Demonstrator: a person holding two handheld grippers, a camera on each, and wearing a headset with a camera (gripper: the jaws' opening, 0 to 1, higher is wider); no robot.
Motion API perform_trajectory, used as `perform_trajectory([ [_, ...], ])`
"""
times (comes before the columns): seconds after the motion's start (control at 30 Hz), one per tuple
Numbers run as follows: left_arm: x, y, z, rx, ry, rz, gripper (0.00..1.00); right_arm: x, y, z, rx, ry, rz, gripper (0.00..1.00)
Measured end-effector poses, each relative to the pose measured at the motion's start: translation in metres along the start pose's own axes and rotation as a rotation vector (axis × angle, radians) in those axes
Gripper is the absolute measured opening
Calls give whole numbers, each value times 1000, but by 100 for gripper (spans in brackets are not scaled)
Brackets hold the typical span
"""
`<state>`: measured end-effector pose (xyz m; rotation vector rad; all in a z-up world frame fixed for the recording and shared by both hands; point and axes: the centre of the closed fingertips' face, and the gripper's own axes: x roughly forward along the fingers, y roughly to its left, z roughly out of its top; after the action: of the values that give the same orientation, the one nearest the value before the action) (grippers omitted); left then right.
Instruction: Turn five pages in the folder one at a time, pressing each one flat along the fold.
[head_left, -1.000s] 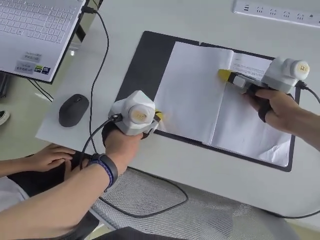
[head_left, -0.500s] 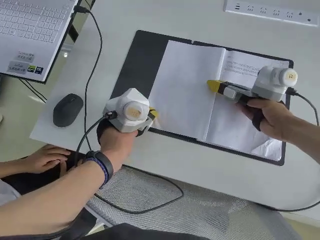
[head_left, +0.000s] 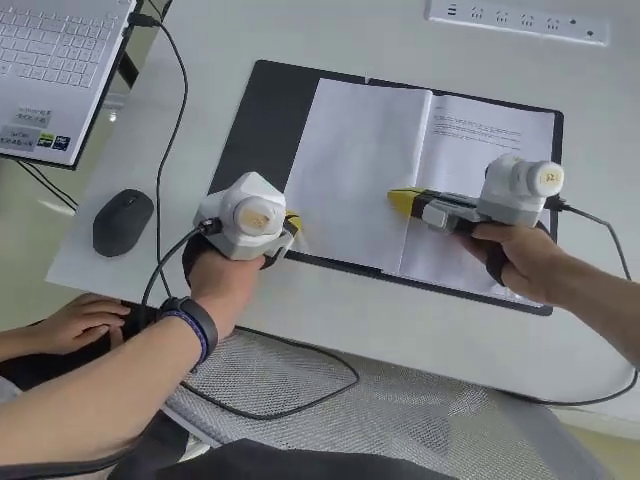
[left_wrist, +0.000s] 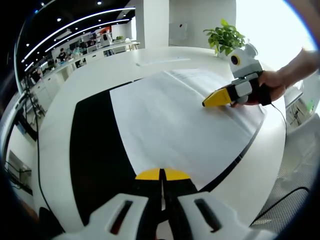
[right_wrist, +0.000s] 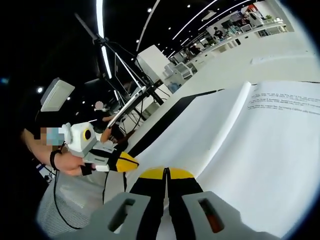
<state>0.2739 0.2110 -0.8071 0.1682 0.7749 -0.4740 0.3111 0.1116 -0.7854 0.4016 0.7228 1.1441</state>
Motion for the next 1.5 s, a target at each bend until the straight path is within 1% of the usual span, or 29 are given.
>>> perform_trajectory([
  [0.17,1,1,-1,-2,-3,1,0,-5,12,-15,-35,32,9,0],
  [0.23,1,1,-1,-2,-3,1,0,-6,15,-20,-42,34,8,0],
  [0.37,2,1,-1,-3,-4,-1,0,-8,22,-28,-41,36,8,0],
  [0.63,3,3,-2,-2,-5,-1,0,-11,38,-46,-48,62,26,0],
  [0.73,3,3,-2,-1,-6,-4,0,-13,47,-55,-50,81,44,0],
  [0.8,3,3,-2,1,-5,-4,0,-15,50,-59,-51,86,48,0],
  [0.87,3,3,-2,2,-5,-4,0,-16,51,-60,-45,85,47,0],
  [0.97,2,3,-2,4,-5,-5,0,-16,45,-60,-35,79,44,0],
  [1.2,2,3,-2,4,-5,-4,0,-16,40,-61,-30,82,42,0],
  [1.27,2,3,-2,2,-7,-8,0,-15,42,-62,-25,81,37,0],
  [1.43,2,3,-3,-2,-10,-6,0,-15,44,-62,19,72,21,0],
  [1.5,2,3,-3,-1,-7,-8,0,-14,41,-62,38,73,17,0],
])
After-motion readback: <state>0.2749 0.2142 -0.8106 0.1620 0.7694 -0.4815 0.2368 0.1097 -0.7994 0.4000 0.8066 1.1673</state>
